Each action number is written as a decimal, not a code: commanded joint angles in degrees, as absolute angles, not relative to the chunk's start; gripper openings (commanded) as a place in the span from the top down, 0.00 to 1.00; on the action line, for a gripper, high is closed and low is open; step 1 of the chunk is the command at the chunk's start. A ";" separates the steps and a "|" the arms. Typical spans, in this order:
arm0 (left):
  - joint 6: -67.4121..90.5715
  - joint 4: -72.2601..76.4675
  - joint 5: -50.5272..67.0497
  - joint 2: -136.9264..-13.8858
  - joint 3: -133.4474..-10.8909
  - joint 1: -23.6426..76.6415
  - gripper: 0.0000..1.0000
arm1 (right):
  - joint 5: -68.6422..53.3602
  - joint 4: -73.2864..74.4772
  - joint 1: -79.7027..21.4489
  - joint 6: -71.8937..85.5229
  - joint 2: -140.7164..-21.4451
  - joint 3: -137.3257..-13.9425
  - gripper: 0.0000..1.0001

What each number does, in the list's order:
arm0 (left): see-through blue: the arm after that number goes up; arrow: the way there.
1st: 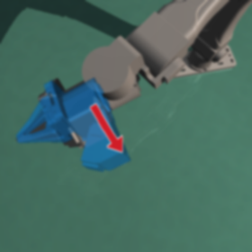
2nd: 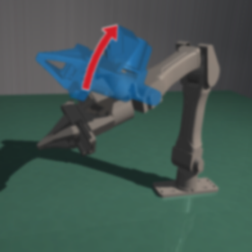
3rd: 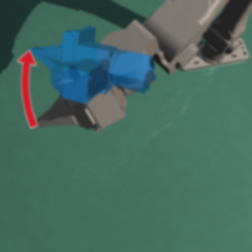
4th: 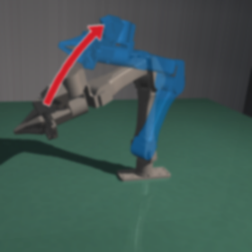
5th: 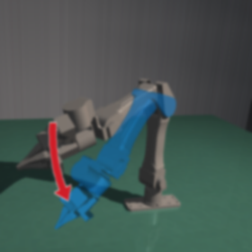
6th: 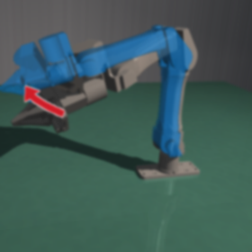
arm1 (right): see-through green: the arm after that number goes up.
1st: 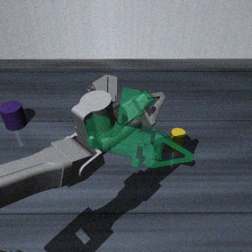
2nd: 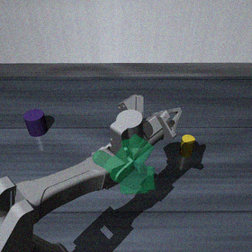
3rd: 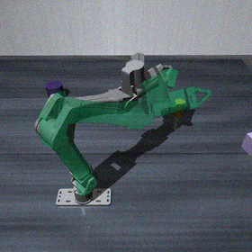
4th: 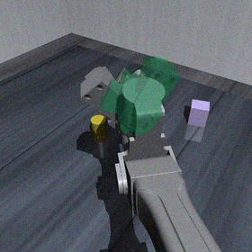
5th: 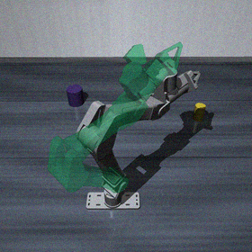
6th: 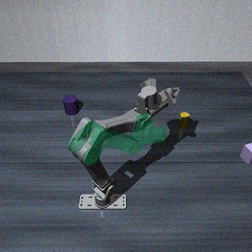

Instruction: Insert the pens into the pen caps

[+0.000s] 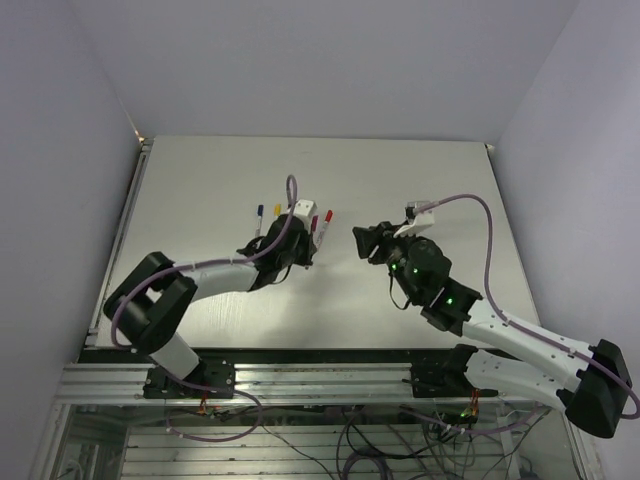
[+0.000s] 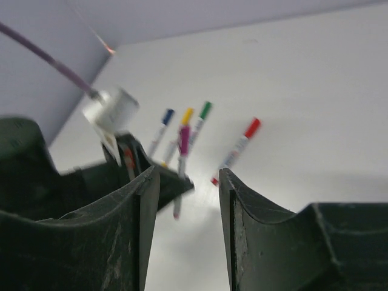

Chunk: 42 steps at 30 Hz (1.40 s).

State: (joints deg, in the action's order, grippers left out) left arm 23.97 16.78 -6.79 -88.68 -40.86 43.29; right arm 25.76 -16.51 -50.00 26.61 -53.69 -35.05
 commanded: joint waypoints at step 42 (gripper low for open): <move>19.08 -5.20 -4.48 -116.44 -73.95 31.86 0.70 | 32.61 -4.31 -50.14 38.33 -51.96 -27.74 0.63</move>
State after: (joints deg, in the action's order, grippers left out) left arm 18.72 -2.63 -5.80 -116.62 -73.54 32.21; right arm 32.34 -2.83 -50.00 38.54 -51.79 -27.46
